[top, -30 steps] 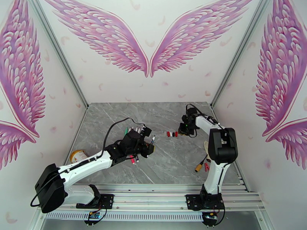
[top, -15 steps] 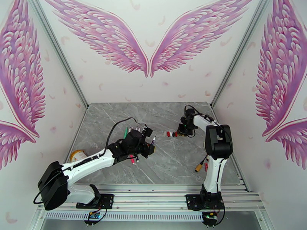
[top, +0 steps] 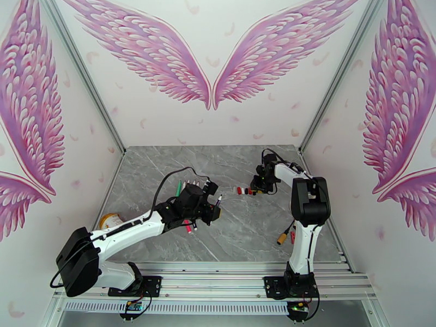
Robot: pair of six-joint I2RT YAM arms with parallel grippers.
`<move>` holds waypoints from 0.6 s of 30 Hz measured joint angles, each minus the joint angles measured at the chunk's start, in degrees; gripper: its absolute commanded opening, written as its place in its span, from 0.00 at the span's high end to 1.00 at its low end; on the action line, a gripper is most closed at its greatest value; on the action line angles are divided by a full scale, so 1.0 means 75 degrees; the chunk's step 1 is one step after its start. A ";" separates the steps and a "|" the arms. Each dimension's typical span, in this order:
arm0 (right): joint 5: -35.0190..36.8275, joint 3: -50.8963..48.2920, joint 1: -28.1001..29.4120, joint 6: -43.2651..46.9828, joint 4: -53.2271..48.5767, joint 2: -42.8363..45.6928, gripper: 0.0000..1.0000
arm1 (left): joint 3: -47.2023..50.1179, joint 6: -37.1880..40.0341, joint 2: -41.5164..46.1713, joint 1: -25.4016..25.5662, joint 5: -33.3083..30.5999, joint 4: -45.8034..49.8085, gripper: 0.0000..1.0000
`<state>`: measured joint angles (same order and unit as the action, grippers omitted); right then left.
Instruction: Open the pen caps
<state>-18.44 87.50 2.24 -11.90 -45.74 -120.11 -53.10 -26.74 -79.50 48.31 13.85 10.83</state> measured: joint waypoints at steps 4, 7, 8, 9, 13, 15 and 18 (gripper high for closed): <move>0.0003 -0.0367 0.0000 -0.0111 0.0219 0.0277 0.61 | -0.0082 0.0003 -0.0111 -0.0020 -0.0300 0.0073 0.98; 0.0000 -0.0976 0.0000 -0.0268 0.0498 0.0866 0.57 | -0.0393 0.0003 -0.0417 -0.0093 -0.0737 0.0370 0.99; 0.0003 -0.1177 0.0000 -0.0323 0.0600 0.1102 0.54 | -0.0565 0.0012 -0.0571 -0.0125 -0.0912 0.0493 0.99; 0.0003 -0.1370 0.0000 -0.0382 0.0723 0.1343 0.52 | -0.0778 0.0044 -0.0761 -0.0157 -0.1134 0.0627 0.99; -0.0017 -0.1938 0.0032 -0.0612 0.1215 0.2197 0.44 | -0.1317 0.0143 -0.1349 -0.0294 -0.1810 0.1008 0.99; -0.0055 -0.2180 0.0061 -0.0717 0.1472 0.2559 0.41 | -0.1515 0.0143 -0.1614 -0.0364 -0.2090 0.1230 0.99; -0.0219 -0.2588 0.0157 -0.0898 0.1886 0.3101 0.38 | -0.1798 0.0140 -0.2025 -0.0475 -0.2460 0.1536 0.99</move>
<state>-20.08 68.10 3.42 -18.63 -31.59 -96.86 -66.59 -25.69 -94.70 44.75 -4.60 22.35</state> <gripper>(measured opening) 0.610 0.196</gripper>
